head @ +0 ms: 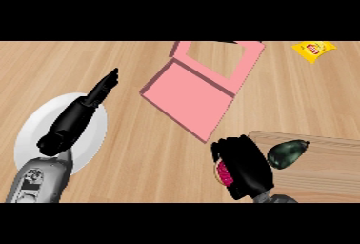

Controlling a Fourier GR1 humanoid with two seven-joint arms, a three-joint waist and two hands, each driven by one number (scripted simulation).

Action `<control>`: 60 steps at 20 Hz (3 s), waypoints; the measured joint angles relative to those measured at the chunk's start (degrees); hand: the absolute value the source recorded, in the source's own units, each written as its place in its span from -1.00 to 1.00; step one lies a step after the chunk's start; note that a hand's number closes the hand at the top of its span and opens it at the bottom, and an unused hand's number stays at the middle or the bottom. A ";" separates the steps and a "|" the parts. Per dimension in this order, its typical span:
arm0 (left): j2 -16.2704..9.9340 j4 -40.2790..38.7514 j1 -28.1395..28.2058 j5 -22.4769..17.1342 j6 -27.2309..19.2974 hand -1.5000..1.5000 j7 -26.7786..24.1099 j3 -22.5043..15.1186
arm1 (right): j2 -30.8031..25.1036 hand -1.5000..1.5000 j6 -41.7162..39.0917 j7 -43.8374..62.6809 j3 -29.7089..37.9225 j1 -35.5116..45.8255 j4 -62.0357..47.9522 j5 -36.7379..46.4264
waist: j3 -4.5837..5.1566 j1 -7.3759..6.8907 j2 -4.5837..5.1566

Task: Pick the cupcake from the cutting board and place it in the cardboard box

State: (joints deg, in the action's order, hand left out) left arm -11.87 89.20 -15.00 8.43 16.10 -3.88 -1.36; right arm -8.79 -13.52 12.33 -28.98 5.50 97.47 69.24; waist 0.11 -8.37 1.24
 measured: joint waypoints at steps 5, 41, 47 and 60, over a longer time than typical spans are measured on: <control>0.85 -0.73 -1.70 0.30 0.65 0.00 0.19 -1.58 | 6.16 1.00 0.64 3.21 -10.36 12.65 -3.04 0.13 | 0.03 -1.90 -0.02; 0.29 -2.42 -0.84 1.55 -2.12 0.00 -0.38 1.86 | 8.78 1.00 14.83 31.80 -0.35 70.06 -54.19 -36.06 | -0.02 5.26 -0.45; 0.18 -2.19 0.74 1.82 -2.14 0.00 -1.26 2.09 | 8.66 -1.00 7.53 25.83 1.79 70.64 -63.05 -39.69 | -0.04 6.07 -0.63; -0.64 -1.94 0.56 1.08 -1.66 0.00 -0.62 3.67 | 8.67 -1.00 17.47 3.89 16.43 68.80 -61.40 -50.83 | -0.28 6.87 -0.58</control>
State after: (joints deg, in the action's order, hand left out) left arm -12.51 87.26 -14.44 9.51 14.44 -4.50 2.31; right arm -0.13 3.96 16.22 -12.55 74.29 36.07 18.42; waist -0.16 -1.51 0.66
